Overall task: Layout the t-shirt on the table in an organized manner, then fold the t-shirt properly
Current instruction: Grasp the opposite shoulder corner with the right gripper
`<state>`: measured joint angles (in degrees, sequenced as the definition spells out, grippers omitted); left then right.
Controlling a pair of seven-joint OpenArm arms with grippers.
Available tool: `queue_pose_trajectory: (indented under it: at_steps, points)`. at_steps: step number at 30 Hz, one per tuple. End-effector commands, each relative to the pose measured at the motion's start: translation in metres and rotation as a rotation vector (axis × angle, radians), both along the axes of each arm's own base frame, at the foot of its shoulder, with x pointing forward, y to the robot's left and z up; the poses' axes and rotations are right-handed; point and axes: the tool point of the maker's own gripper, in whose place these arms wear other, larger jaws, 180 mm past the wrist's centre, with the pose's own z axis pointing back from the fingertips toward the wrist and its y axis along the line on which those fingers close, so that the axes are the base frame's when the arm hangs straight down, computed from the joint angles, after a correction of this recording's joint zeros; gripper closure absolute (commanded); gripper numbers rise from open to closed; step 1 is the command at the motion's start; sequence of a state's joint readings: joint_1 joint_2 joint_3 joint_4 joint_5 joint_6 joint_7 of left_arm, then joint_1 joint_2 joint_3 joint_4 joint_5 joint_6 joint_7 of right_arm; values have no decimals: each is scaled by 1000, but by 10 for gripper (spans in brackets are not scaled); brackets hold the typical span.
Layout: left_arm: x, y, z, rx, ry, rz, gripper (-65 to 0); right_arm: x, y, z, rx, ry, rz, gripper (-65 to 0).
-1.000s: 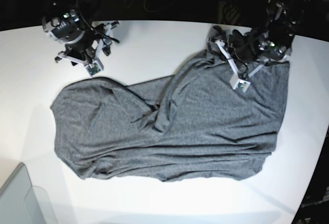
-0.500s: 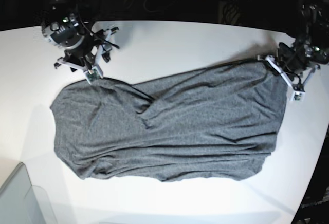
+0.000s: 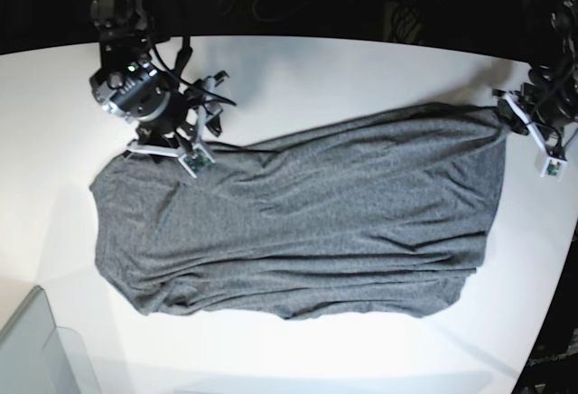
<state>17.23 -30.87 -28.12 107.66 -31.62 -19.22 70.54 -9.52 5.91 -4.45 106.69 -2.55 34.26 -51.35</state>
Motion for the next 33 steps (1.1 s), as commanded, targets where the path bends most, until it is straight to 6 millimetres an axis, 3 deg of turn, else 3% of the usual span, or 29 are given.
queue_pose_trajectory:
  at_steps: [1,8,16,19,21,24,25,29,33]
  points:
    - [5,7,12,26,-35,1,-2,11,0,4,8,-21,1,-323]
    - [-2,7,7,25,-12,1,-2,30,1,-14,47,-12,-4,-319]
    - [-3,6,6,16,-11,-1,-2,23,2,-46,95,38,-6,-312]
    - [-3,6,7,17,-12,1,-2,20,0,-58,108,60,-12,-252]
    - [-2,6,7,15,-16,1,-2,19,-8,-62,97,64,-11,-178]
    - [2,2,13,22,-36,-18,-2,17,-10,-65,100,69,-15,-19]
    - [3,1,17,26,-46,-25,-2,16,-11,-66,95,72,-16,0]
    - [7,-7,28,35,-81,-51,-2,15,-20,-66,81,68,-17,0]
    - [8,-11,30,21,-90,-59,-2,14,-48,-61,77,51,-105,0]
